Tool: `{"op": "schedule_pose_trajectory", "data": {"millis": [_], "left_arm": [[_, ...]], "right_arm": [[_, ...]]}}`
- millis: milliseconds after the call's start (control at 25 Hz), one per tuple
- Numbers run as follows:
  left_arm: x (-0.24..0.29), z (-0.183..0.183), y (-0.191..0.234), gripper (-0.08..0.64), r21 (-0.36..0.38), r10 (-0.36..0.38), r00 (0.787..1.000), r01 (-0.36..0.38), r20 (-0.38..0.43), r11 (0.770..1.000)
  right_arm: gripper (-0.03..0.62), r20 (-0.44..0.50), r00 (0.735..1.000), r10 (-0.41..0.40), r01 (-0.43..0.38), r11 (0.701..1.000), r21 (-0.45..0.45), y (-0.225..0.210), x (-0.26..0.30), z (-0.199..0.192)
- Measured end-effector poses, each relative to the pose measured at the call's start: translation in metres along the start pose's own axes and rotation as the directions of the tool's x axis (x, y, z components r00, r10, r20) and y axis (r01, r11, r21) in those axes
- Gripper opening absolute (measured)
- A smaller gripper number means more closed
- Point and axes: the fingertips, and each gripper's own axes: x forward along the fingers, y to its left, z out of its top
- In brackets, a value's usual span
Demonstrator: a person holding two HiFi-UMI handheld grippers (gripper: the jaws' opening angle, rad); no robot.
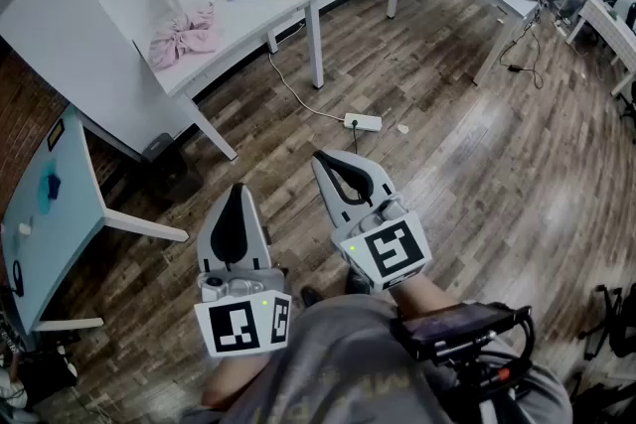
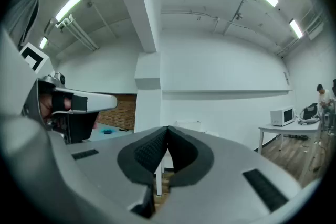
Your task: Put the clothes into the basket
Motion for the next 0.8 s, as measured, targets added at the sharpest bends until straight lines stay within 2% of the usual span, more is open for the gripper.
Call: {"op": "schedule_pose_trajectory", "data": {"millis": [320,560,680,800], "left_arm": [[0.018,-0.008,-0.03,0.008,0.003,-0.013,1.0,0.013,-0.016,1.0],[0.036,-0.007,-0.055,0.008,-0.001,-0.01,1.0,0.01,0.006,1.0],[0.04,-0.009,-0.065,0.008,0.007,-0.011,1.0,0.011,0.001,1.0],[0.046,-0.02,-0.07,0.008,0.013,-0.011,0.999,0.011,-0.033,1.0]], "right_arm": [[0.006,0.009,1.0,0.003,-0.003,1.0,0.021,-0.031,-0.011,-0.006],[0.007,0.018,0.999,0.042,-0.042,0.999,0.004,-0.054,-0.017,-0.004],[0.008,0.019,0.999,0.044,-0.045,0.999,0.025,-0.064,-0.021,-0.008],[0.008,-0.02,0.999,0.028,-0.027,0.998,0.065,-0.076,-0.02,-0.021]]}}
